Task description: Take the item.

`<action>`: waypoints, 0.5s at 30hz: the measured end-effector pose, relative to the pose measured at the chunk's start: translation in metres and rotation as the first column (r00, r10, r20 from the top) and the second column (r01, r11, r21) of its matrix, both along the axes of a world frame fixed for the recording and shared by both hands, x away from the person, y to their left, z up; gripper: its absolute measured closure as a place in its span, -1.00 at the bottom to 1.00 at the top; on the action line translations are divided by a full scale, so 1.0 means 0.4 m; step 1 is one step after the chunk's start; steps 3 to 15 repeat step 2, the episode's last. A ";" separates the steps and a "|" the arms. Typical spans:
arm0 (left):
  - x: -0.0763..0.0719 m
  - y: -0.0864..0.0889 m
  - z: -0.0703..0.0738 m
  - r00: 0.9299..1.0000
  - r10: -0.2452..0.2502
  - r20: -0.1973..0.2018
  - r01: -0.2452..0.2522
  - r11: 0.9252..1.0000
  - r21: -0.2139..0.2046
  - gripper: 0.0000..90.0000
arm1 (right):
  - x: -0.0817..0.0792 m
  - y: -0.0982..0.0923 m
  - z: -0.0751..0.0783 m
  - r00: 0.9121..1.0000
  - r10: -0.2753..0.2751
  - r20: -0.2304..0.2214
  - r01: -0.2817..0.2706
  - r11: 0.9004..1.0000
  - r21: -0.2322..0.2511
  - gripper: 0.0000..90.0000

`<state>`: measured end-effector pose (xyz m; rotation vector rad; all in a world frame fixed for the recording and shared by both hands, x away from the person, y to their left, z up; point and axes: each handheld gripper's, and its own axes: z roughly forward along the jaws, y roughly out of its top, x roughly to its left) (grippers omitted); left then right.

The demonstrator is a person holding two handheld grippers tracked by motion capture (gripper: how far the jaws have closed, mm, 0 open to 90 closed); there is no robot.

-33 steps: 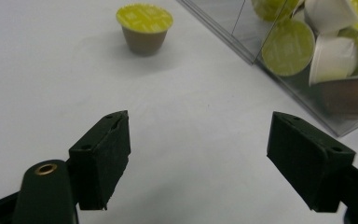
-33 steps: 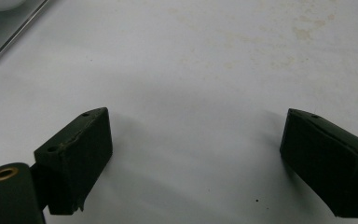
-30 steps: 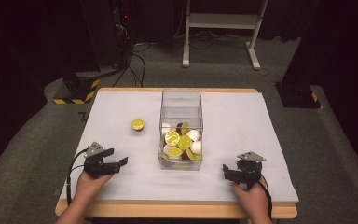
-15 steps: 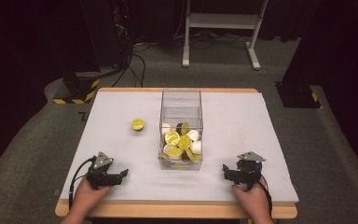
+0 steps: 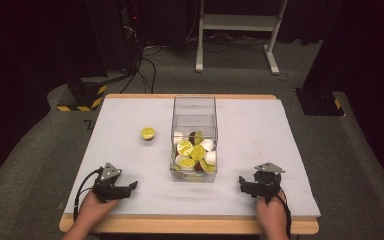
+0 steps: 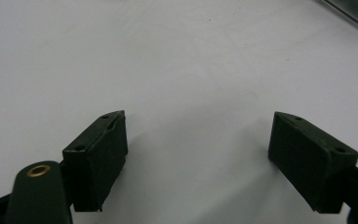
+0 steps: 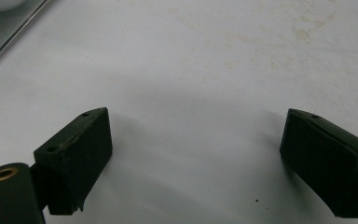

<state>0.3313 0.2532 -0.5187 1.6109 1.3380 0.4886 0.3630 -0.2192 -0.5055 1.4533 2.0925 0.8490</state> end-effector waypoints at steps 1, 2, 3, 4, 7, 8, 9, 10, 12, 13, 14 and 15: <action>0.000 0.000 0.000 1.000 0.000 0.000 0.000 1.000 0.000 -0.56 | 0.000 0.000 0.000 1.000 0.000 0.000 0.000 1.000 0.000 -0.80; 0.000 0.000 0.000 1.000 0.000 0.000 0.000 1.000 0.000 -0.56 | 0.000 0.001 0.000 1.000 -0.002 0.002 0.002 1.000 -0.006 -0.81; 0.000 0.000 0.000 1.000 0.000 0.000 0.000 1.000 0.000 -0.56 | 0.000 0.001 0.000 1.000 -0.002 0.002 0.002 1.000 -0.006 -0.81; 0.000 0.000 0.000 1.000 0.000 0.000 0.000 1.000 0.000 -0.56 | 0.000 0.001 0.000 1.000 -0.002 0.002 0.002 1.000 -0.006 -0.81; 0.000 0.000 0.000 1.000 0.000 0.000 0.000 1.000 0.000 -0.56 | 0.000 0.001 0.000 1.000 -0.002 0.002 0.002 1.000 -0.006 -0.81; 0.000 0.000 0.000 1.000 0.000 0.000 0.000 1.000 0.000 -0.56 | 0.000 0.001 0.000 1.000 -0.002 0.002 0.002 1.000 -0.006 -0.81; 0.000 0.000 0.000 1.000 0.000 0.000 0.000 1.000 0.000 -0.56 | 0.000 0.001 0.000 1.000 -0.002 0.002 0.002 1.000 -0.006 -0.81; 0.000 0.000 0.000 1.000 0.000 0.000 0.000 1.000 0.000 -0.56 | 0.000 0.001 0.000 1.000 -0.002 0.002 0.002 1.000 -0.006 -0.81; 0.000 0.000 0.000 1.000 0.000 0.000 0.000 1.000 0.000 -0.56 | 0.000 0.001 0.000 1.000 -0.002 0.002 0.002 1.000 -0.006 -0.81; 0.000 0.000 0.000 1.000 0.000 0.000 0.000 1.000 0.000 -0.56 | 0.000 0.001 0.000 1.000 -0.002 0.002 0.002 1.000 -0.006 -0.81; 0.000 0.000 0.000 1.000 0.000 0.000 0.000 1.000 0.000 -0.56 | 0.000 0.001 0.000 1.000 -0.002 0.002 0.002 1.000 -0.006 -0.81; 0.000 0.000 0.000 1.000 0.000 0.000 0.000 1.000 0.000 -0.56 | 0.000 0.001 0.000 1.000 -0.002 0.002 0.002 1.000 -0.006 -0.81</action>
